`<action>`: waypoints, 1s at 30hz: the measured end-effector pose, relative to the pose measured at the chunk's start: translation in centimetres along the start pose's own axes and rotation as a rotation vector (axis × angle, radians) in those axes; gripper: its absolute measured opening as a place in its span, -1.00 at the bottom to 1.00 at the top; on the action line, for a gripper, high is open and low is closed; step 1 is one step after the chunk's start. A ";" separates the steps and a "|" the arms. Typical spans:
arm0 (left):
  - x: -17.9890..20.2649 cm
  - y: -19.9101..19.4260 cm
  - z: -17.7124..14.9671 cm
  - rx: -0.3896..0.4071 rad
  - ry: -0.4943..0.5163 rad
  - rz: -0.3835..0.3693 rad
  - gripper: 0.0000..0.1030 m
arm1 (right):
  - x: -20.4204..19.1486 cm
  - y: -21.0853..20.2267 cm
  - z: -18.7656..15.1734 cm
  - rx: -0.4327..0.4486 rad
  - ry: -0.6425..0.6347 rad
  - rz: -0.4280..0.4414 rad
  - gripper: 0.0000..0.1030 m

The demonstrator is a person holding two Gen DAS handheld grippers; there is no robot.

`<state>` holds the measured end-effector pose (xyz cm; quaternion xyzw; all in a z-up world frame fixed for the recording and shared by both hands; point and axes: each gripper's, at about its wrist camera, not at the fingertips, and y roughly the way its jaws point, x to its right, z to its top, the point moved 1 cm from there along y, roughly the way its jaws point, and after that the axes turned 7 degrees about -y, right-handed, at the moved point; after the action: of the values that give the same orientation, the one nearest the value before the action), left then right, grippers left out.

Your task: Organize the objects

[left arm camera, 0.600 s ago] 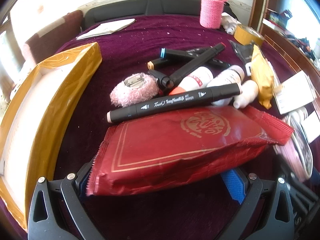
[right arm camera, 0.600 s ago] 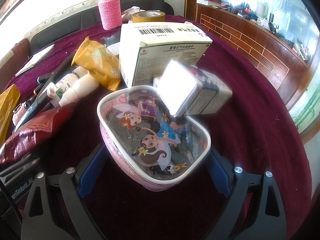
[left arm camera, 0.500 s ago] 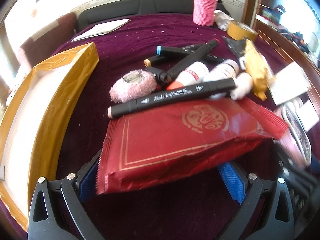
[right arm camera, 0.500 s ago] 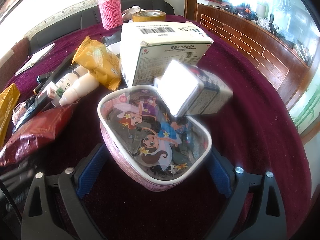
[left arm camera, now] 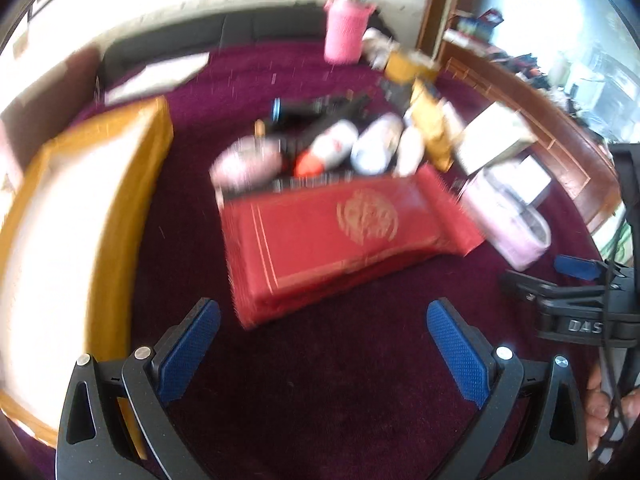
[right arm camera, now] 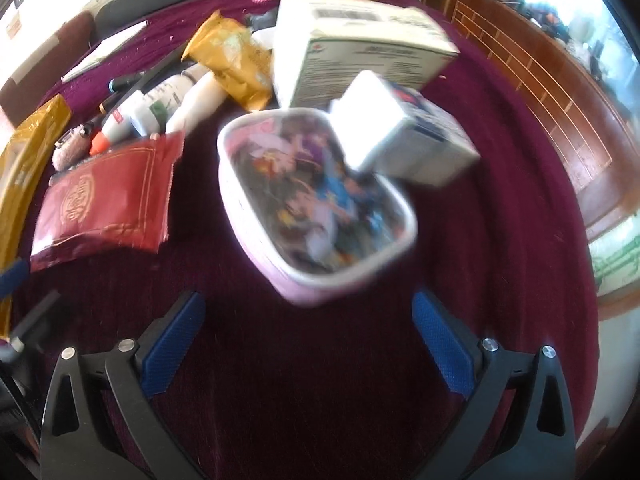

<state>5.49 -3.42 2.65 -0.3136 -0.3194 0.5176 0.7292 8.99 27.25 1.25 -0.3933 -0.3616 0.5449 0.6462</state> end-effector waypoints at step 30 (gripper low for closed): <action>2.5 -1.6 4.6 -0.058 0.313 -0.234 0.30 | 6.3 -5.7 0.6 0.284 0.161 0.254 1.00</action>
<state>3.33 -0.86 7.01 -0.3717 -0.2514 0.3647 0.8159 11.81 32.99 6.91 -0.3829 -0.1758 0.6344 0.6480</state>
